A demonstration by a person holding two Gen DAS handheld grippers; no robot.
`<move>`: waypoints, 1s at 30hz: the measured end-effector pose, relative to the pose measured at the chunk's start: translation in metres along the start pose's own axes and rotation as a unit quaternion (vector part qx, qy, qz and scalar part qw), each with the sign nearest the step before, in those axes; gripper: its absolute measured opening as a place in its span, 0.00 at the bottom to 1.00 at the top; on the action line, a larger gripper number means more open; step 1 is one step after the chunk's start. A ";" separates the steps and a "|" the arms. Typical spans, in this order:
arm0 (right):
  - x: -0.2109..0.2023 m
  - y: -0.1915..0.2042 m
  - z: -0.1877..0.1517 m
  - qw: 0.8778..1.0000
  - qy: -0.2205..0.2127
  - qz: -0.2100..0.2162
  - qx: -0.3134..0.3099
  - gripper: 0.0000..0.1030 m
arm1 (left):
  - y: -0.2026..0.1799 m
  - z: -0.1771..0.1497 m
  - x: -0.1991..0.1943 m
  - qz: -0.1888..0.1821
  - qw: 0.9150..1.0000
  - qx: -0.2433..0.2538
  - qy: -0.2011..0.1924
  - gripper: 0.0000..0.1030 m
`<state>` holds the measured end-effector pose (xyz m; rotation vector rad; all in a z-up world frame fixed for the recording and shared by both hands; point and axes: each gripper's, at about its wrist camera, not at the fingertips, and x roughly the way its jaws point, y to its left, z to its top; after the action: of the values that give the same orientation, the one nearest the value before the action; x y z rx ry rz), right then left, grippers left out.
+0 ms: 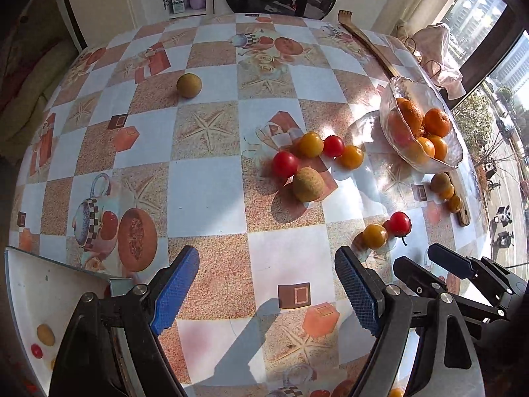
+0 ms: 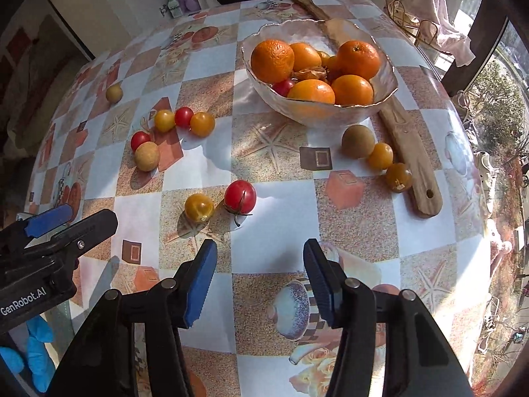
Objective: Organize fruits
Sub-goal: 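Move both open tools back over the fruits on the table, then grasp a brown round fruit with the left tool while the right tool grasps a red cherry tomato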
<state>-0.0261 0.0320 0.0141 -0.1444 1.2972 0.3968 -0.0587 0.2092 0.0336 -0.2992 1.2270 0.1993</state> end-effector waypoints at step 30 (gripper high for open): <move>0.013 0.009 0.026 0.999 -0.009 0.030 -0.037 0.22 | -0.003 0.031 0.031 0.011 1.000 -0.024 -0.014 0.26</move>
<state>-0.0030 0.0514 0.0098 -0.1629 1.2712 0.4972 -0.0197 0.2163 0.0144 -0.3246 1.1994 0.2513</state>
